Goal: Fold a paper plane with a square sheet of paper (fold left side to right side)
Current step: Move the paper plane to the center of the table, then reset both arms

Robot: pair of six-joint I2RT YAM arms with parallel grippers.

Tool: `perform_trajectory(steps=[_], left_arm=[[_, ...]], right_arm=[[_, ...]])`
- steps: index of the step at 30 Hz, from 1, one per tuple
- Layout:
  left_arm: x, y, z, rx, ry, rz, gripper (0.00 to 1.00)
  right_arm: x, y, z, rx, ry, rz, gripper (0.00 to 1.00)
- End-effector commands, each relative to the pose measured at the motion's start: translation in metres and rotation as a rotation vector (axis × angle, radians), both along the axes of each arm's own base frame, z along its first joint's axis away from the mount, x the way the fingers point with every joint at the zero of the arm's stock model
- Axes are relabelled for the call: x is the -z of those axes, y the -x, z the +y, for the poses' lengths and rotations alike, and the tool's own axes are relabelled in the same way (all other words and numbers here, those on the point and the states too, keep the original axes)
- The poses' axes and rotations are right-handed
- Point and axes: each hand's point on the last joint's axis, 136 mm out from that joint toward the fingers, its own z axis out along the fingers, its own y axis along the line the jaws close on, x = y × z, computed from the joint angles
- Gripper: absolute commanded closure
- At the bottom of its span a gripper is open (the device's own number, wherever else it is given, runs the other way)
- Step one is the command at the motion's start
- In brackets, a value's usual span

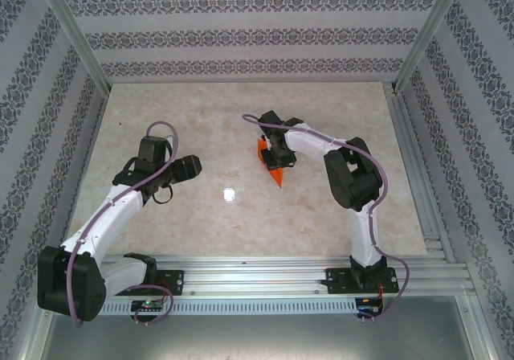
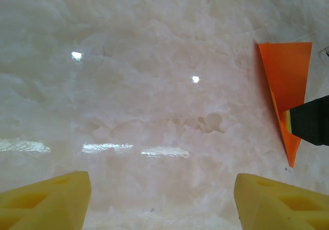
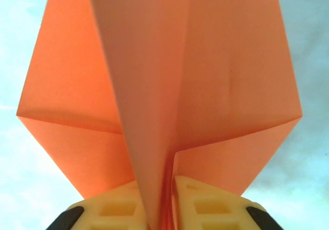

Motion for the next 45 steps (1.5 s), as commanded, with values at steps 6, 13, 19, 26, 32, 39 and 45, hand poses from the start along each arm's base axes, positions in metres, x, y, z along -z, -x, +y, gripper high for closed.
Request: perform_trajectory(steps=[6,13,19,26,32,39,45], left_arm=[[-0.014,-0.007,-0.005,0.025,0.024,-0.046,0.25],[-0.032,-0.008,-0.001,-0.008,0.035,-0.117,0.23],[-0.062,0.001,0.021,-0.107,0.007,-0.276,0.12],[-0.072,0.01,0.06,-0.239,-0.151,-0.381,0.03],[-0.062,0.013,0.089,-0.328,-0.294,-0.543,0.01],[-0.048,0.022,0.12,-0.401,-0.508,-0.596,0.0],[-0.026,0.001,0.112,-0.315,-0.583,-0.599,0.0]], right_arm=[[-0.064,-0.007,-0.003,0.008,-0.031,-0.111,0.72],[-0.135,0.003,-0.025,0.046,-0.076,-0.277,0.64],[-0.184,0.024,-0.086,0.143,-0.089,-0.479,0.53],[-0.191,0.04,-0.174,0.328,-0.116,-0.688,0.31],[-0.177,0.051,-0.24,0.481,-0.082,-0.876,0.02],[-0.125,0.048,-0.283,0.594,-0.012,-0.971,0.02],[-0.112,0.016,-0.289,0.584,-0.011,-1.02,0.02]])
